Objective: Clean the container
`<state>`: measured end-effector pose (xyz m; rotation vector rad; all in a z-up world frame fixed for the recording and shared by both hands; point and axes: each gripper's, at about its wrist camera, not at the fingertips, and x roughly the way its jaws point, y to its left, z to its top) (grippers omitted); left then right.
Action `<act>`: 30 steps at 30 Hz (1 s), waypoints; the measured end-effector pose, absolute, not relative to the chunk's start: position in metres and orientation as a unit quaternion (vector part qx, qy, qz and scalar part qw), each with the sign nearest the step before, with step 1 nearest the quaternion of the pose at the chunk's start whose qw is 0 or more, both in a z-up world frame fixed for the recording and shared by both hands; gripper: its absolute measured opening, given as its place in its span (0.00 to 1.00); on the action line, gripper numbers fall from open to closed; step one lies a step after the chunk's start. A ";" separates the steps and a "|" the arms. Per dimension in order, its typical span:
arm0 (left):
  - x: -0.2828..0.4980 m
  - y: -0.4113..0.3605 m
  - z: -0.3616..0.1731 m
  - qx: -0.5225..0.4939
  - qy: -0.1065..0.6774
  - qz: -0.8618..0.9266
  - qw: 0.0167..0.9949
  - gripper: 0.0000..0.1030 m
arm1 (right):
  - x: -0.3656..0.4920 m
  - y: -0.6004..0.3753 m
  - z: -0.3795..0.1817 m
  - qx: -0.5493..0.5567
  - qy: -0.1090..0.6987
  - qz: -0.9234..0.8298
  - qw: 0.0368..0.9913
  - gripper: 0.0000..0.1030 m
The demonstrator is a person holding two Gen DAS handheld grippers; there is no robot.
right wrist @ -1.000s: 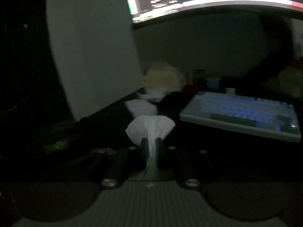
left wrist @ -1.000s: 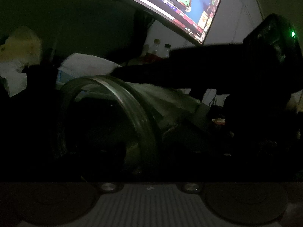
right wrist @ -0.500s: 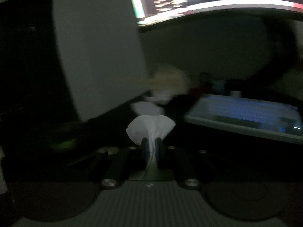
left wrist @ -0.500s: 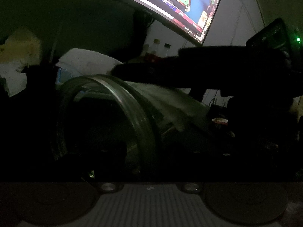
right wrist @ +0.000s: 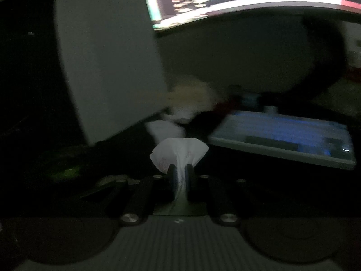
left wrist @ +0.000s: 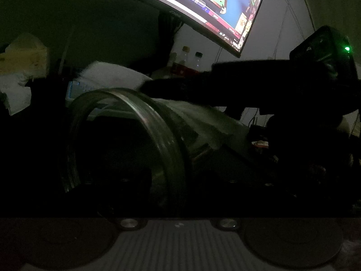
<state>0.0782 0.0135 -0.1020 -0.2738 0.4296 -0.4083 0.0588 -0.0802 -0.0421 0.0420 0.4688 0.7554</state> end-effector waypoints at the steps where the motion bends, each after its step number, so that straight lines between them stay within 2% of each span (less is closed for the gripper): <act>1: 0.078 0.013 -0.102 -0.134 0.211 -0.201 0.947 0.49 | 0.060 -0.081 -0.042 0.019 0.226 0.367 0.902 0.11; 11: 0.076 0.003 -0.091 -0.102 0.228 -0.181 0.951 0.47 | 0.074 -0.096 -0.044 0.010 0.248 0.273 0.929 0.11; 13: 0.073 0.001 -0.091 -0.094 0.218 -0.191 0.952 0.32 | 0.069 -0.092 -0.042 0.021 0.243 0.307 0.920 0.11; 14: 0.071 0.001 -0.091 -0.096 0.213 -0.201 0.951 0.18 | 0.067 -0.091 -0.041 0.030 0.240 0.327 0.913 0.11; 15: 0.070 0.004 -0.091 -0.107 0.205 -0.213 0.949 0.11 | 0.065 -0.090 -0.040 0.038 0.238 0.340 0.909 0.11; 17: 0.069 0.015 -0.094 -0.155 0.178 -0.239 0.942 0.05 | 0.063 -0.093 -0.040 0.043 0.234 0.335 0.912 0.11; 21: 0.073 0.045 -0.102 -0.277 0.149 -0.262 0.912 0.02 | 0.064 -0.106 -0.039 0.054 0.229 0.311 0.921 0.10; 25: 0.072 0.057 -0.098 -0.296 0.145 -0.261 0.907 0.03 | 0.064 -0.113 -0.035 0.064 0.232 0.325 0.915 0.10; 28: 0.067 0.048 -0.090 -0.246 0.154 -0.246 0.925 0.08 | 0.063 -0.108 -0.032 0.052 0.235 0.332 0.912 0.10; 29: 0.065 0.042 -0.088 -0.216 0.159 -0.240 0.933 0.19 | 0.064 -0.104 -0.034 0.044 0.238 0.328 0.913 0.10; 30: 0.065 0.037 -0.086 -0.188 0.168 -0.238 0.938 0.41 | 0.065 -0.101 -0.035 0.035 0.240 0.325 0.914 0.10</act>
